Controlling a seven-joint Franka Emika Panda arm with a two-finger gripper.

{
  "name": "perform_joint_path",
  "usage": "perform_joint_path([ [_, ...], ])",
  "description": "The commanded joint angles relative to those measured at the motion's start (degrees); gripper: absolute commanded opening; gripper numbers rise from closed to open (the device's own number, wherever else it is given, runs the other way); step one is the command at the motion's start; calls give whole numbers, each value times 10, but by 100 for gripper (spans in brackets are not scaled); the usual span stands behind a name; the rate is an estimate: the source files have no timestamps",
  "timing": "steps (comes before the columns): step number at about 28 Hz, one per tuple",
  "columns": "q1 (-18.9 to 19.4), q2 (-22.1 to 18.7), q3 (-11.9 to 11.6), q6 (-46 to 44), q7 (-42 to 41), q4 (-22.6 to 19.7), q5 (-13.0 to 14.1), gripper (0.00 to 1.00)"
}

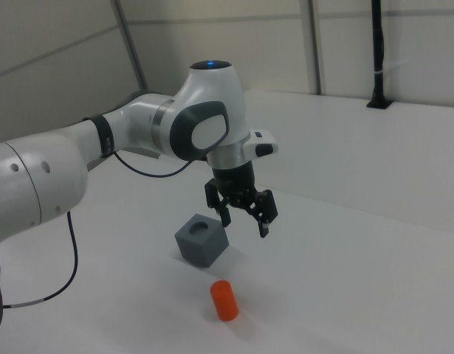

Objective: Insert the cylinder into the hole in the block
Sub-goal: 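Lower the open gripper over the orange cylinder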

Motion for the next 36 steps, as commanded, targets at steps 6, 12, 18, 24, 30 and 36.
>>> perform_joint_path([
  [6, 0, -132, 1, 93, -39, -186, 5, 100],
  [12, 3, -154, 4, 156, -50, -253, 6, 100],
  [18, 6, -163, 12, 200, -82, -298, 6, 100],
  [24, 8, -140, 20, 202, -87, -299, 6, 100],
  [30, 8, -113, 30, 202, -83, -296, -16, 100],
  [36, 18, -79, 30, 213, -80, -287, -37, 100],
])
